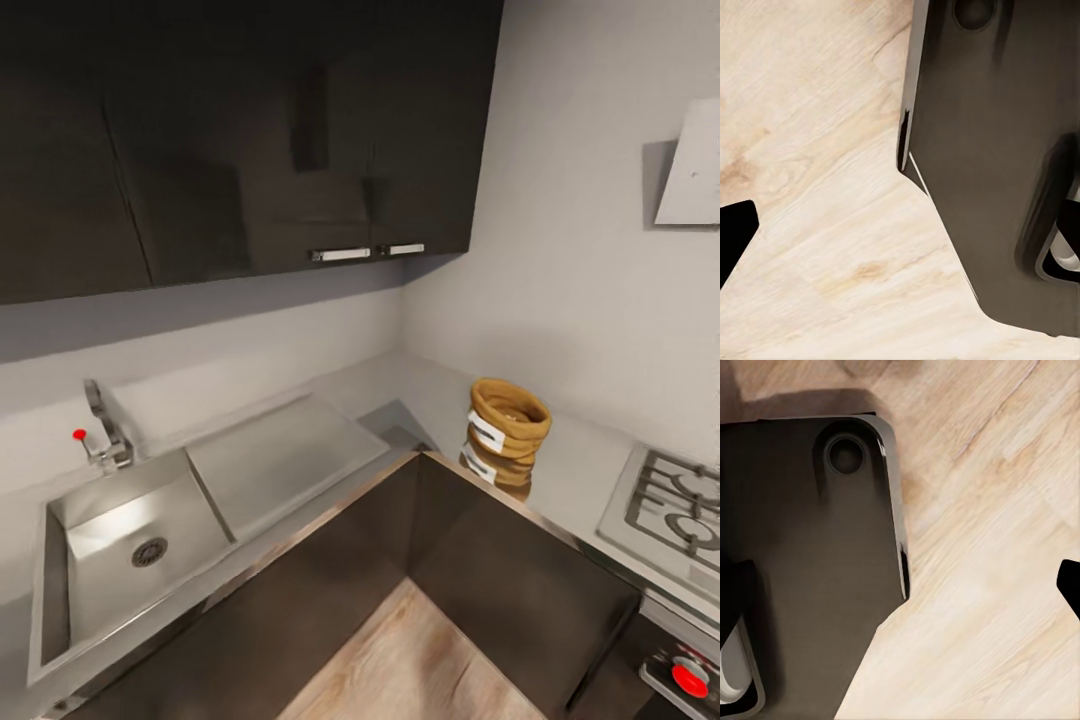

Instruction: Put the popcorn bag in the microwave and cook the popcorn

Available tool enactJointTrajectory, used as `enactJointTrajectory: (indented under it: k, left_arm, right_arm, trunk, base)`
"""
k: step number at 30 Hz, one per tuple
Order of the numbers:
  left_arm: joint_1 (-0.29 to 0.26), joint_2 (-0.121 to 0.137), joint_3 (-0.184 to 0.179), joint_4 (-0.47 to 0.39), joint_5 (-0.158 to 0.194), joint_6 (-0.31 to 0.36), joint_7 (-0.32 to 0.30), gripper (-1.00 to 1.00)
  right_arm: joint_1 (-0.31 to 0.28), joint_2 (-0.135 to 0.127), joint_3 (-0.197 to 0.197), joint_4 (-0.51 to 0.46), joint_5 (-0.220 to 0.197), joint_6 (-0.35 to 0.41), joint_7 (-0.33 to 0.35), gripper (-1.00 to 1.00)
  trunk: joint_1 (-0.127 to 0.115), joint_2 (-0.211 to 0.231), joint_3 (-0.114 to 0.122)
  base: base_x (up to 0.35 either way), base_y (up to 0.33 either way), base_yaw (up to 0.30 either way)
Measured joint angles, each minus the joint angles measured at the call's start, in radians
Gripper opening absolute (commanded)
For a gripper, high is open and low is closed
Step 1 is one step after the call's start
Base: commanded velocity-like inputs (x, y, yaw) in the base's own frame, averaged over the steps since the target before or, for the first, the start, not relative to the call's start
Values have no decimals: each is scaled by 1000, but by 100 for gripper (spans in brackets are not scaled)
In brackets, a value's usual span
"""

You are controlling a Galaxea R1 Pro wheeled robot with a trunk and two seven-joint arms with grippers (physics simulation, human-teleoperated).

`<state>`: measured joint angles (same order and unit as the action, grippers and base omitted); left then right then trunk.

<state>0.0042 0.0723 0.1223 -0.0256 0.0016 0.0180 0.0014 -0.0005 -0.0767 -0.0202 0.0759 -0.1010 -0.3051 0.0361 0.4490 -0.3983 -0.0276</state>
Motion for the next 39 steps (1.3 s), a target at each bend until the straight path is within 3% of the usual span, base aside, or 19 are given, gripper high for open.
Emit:
enactJointTrajectory:
  k: [39]
  left_arm:
    - [0, -14, -2, 0, 0, 0, -1, 100]
  right_arm:
    - [0, 0, 0, 0, 0, -1, 0, 100]
  trunk:
    - [0, 0, 7]
  base:
    - [10, 9, -275]
